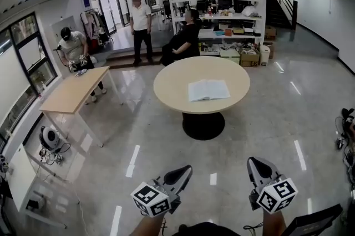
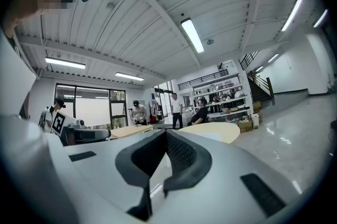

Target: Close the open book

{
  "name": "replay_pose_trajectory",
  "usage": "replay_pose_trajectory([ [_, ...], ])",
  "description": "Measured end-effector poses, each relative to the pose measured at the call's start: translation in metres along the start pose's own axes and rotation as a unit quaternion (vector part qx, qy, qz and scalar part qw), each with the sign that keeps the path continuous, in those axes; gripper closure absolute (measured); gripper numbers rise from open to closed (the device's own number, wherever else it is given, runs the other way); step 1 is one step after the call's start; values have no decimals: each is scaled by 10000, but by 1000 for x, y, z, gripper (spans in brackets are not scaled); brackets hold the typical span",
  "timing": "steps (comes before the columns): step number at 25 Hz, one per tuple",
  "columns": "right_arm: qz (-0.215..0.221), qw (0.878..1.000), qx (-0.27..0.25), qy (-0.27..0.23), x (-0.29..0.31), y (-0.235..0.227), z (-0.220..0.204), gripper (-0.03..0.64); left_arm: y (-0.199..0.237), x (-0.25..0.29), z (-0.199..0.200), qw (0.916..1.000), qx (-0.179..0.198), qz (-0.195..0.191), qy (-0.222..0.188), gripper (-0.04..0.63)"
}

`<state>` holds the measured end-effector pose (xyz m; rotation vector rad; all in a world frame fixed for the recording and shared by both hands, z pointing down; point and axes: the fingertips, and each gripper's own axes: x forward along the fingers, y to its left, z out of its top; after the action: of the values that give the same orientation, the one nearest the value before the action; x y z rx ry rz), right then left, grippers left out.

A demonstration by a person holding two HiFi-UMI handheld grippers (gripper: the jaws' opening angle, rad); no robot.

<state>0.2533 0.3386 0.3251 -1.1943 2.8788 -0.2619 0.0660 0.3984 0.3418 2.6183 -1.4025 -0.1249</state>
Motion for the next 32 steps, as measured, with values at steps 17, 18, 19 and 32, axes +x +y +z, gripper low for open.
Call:
replay_pose_trajectory([
  [17,22,9999,1,99,-3,7,-4,624,-3,-9,-2,10000,-20,-20,21,601],
  [18,7,9999,13,110,-4,5,-5,624,-4,-6,-3,10000,-22,-37,30,601],
  [19,-10,9999,21,117,-5,3,-6,624,-5,-4,-3,10000,-35,-47,35,601],
  [32,-116,9999,67,93,0,7,-4,624,2,-8,5,9999,-124,-66,-34,601],
])
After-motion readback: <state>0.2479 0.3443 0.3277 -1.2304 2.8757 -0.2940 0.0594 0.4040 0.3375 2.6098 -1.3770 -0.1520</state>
